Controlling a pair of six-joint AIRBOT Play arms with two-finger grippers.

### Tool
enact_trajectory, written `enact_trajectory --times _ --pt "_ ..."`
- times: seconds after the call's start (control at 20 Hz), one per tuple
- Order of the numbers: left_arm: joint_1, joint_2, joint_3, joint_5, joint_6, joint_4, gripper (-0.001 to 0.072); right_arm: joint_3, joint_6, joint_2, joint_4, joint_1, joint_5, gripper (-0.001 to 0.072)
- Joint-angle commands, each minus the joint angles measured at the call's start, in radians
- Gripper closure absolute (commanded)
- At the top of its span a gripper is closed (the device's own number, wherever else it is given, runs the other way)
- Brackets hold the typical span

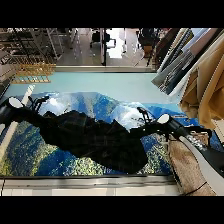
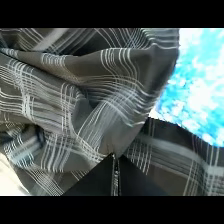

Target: Fold the clothes and pants, and hang the long-sleeved shirts on hangers.

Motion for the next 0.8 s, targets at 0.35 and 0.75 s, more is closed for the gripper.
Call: enact_trajectory --times 0.35,0.75 --pt "0.029 -0.034 0.0 -0.093 0.07 -0.016 0.033 0.043 0.088 0.121 -0.158 0.001 0.053 0.0698" --pt "0.029 -0.092 0.0 -0.216 0.189 -0.162 0.0644 0.043 0.09 0.121 -0.163 0.001 0.041 0.0698"
